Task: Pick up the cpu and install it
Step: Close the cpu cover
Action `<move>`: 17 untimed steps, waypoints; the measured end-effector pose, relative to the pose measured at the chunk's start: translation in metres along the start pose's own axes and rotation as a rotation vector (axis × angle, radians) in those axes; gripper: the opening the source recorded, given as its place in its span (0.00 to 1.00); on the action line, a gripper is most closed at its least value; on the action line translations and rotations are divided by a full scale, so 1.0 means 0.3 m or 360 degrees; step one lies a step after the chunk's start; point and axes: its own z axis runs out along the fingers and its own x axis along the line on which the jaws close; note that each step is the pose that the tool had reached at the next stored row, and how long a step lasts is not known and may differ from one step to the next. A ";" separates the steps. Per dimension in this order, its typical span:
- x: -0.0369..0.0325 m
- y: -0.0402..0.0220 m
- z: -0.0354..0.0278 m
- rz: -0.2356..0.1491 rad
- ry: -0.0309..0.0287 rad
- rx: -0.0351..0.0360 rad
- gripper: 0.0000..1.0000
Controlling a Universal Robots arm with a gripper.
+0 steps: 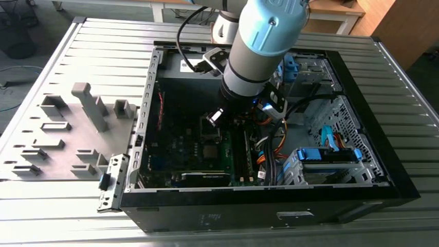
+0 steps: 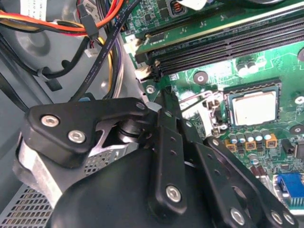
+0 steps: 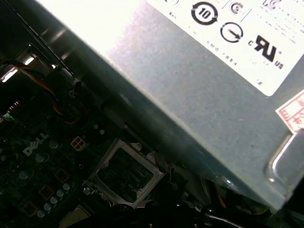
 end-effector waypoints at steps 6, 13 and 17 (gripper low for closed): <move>0.000 0.000 -0.003 0.0000 0.00007 0.0000 0.11; 0.006 -0.002 -0.020 0.0000 0.00004 0.0000 0.11; 0.013 -0.009 -0.027 -0.0002 0.00009 0.0000 0.11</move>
